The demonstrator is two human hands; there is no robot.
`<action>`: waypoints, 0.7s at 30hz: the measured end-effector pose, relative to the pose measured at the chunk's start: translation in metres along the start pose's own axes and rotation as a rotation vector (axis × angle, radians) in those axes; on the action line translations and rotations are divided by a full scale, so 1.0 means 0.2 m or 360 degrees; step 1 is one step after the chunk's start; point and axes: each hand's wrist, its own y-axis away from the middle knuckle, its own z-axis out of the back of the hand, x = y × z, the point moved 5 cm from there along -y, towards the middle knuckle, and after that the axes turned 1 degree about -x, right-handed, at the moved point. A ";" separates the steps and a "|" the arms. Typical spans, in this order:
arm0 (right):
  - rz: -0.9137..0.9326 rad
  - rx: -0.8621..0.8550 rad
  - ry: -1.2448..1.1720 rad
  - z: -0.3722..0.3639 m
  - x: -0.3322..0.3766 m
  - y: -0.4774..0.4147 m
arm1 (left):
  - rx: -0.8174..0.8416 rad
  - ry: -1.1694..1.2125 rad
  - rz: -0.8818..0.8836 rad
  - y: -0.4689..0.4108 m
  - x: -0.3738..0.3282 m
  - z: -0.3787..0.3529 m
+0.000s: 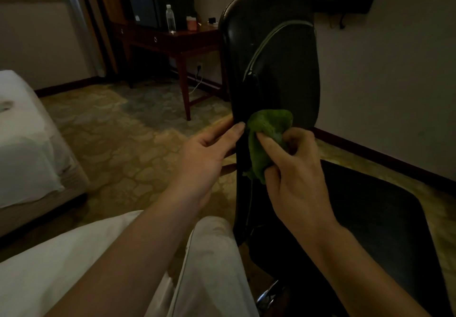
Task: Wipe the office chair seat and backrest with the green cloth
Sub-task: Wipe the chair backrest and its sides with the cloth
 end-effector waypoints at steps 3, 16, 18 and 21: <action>-0.0001 0.0061 0.0089 -0.03 0.02 -0.04 | 0.0003 0.0007 0.0003 -0.01 0.00 0.00; 0.0029 0.0267 0.0105 -0.08 -0.06 0.09 | -0.0039 0.0011 -0.0008 0.00 0.02 0.00; 0.0049 0.0245 0.0028 -0.03 -0.08 0.07 | -0.0030 -0.0003 -0.0019 0.01 0.01 -0.01; 0.0068 0.0211 0.0017 -0.01 -0.06 0.05 | -0.0023 -0.0005 -0.0025 0.02 0.01 -0.01</action>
